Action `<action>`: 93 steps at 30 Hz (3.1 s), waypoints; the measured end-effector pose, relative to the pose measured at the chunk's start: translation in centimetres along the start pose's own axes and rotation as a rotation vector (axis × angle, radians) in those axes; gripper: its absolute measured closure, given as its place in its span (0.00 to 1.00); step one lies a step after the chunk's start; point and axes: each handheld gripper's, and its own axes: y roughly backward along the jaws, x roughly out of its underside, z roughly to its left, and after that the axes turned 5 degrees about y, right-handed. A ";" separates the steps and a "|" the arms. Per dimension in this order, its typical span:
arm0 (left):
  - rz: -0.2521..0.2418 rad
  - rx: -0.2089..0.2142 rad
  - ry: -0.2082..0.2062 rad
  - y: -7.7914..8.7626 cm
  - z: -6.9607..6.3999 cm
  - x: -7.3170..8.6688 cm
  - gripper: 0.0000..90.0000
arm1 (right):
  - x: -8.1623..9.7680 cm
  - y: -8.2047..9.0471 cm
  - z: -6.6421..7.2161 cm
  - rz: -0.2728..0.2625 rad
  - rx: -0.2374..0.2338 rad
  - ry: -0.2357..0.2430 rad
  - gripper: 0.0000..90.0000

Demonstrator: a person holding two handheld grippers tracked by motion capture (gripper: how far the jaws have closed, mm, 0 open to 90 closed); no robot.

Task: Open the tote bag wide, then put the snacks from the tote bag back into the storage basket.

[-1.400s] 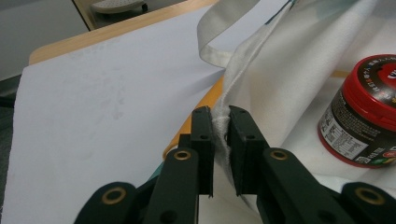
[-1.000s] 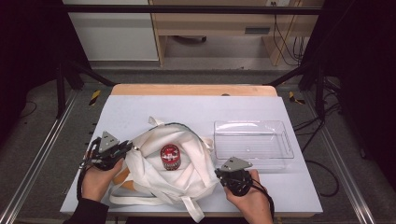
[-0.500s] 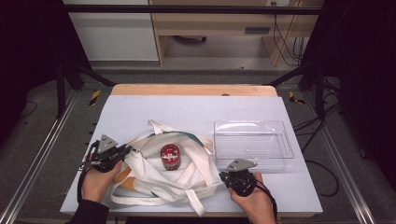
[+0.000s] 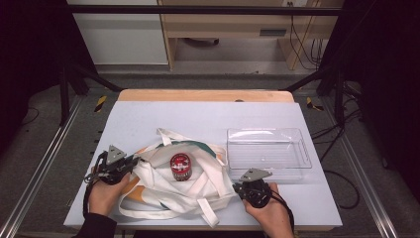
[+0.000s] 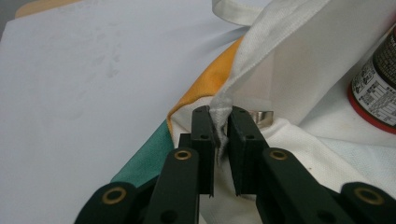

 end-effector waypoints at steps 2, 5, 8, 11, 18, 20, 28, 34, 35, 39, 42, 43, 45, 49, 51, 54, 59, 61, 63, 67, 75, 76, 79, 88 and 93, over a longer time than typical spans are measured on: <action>-0.002 0.003 0.004 0.0 0.0 0.1 0.91 | 0.0 0.0 0.0 -0.001 -0.004 -0.004 0.98; -0.014 0.013 0.025 0.2 0.0 0.3 0.91 | 0.1 0.1 0.0 -0.006 -0.006 -0.012 0.98; -0.028 0.021 0.049 0.3 0.0 0.7 0.91 | 0.2 0.1 0.0 -0.020 -0.006 -0.005 0.96; -0.033 0.023 0.057 0.3 0.0 1.0 0.91 | 0.2 0.2 -0.1 -0.025 0.000 -0.004 0.92; -0.069 -0.001 0.032 1.2 -0.6 0.8 0.83 | 0.1 1.0 -0.1 -0.079 0.022 0.013 0.79; -0.078 -0.009 0.033 1.4 -0.7 0.8 0.81 | 0.0 1.1 -0.1 -0.081 0.028 0.015 0.76; -0.127 -0.038 0.025 2.8 -1.7 1.2 0.66 | -0.2 1.6 0.2 -0.109 0.047 0.008 0.62; -0.190 -0.062 0.037 4.4 -1.9 1.0 0.55 | -0.6 2.5 0.8 -0.159 0.053 0.024 0.51; -0.193 -0.072 0.041 4.5 -1.8 1.2 0.52 | -0.8 2.7 0.9 -0.167 0.058 0.023 0.50; -0.195 -0.102 0.054 5.0 -1.7 1.9 0.43 | -1.7 3.7 1.5 -0.214 0.063 0.029 0.42; -0.206 -0.123 0.058 5.4 -1.7 2.5 0.37 | -2.9 4.5 2.0 -0.244 0.041 0.037 0.35; -0.213 -0.127 0.065 5.4 -1.6 2.7 0.35 | -3.4 4.6 2.2 -0.247 0.038 0.041 0.32; -0.223 -0.134 0.082 5.5 -1.4 2.8 0.31 | -4.4 4.6 2.6 -0.252 0.026 0.052 0.27; -0.218 -0.139 0.080 5.2 -1.2 3.0 0.26 | -6.5 3.4 3.6 -0.235 -0.010 0.096 0.21; -0.210 -0.140 0.081 5.2 -1.1 3.1 0.25 | -7.6 2.6 4.0 -0.219 -0.024 0.114 0.19; -0.213 -0.154 0.081 5.3 -0.9 3.2 0.25 | -8.8 1.3 4.4 -0.210 -0.032 0.130 0.18; -0.217 -0.159 0.095 5.3 -0.8 3.3 0.20 | -10.0 -0.8 4.6 -0.179 -0.062 0.122 0.14; -0.231 -0.154 0.115 5.2 -0.7 3.2 0.17 | -10.5 -1.5 4.8 -0.159 -0.071 0.133 0.13; -0.232 -0.154 0.116 5.2 -0.6 3.2 0.14 | -11.0 -2.1 5.0 -0.154 -0.081 0.155 0.11; -0.229 -0.148 0.114 5.1 -0.5 3.3 0.11 | -12.2 -2.9 5.3 -0.153 -0.108 0.165 0.10; -0.227 -0.146 0.125 5.1 -0.2 3.4 0.09 | -13.6 -4.9 5.7 -0.127 -0.121 0.194 0.11; -0.226 -0.147 0.127 5.1 -0.1 3.4 0.09 | -13.6 -5.2 5.7 -0.125 -0.122 0.195 0.11; -0.229 -0.146 0.136 5.1 0.0 3.4 0.09 | -13.8 -6.1 5.6 -0.098 -0.126 0.207 0.12; -0.222 -0.140 0.136 5.1 0.1 3.4 0.10 | -14.5 -8.2 5.7 -0.056 -0.164 0.216 0.14; -0.222 -0.139 0.136 5.1 0.1 3.4 0.11 | -14.7 -9.1 5.6 -0.029 -0.177 0.215 0.18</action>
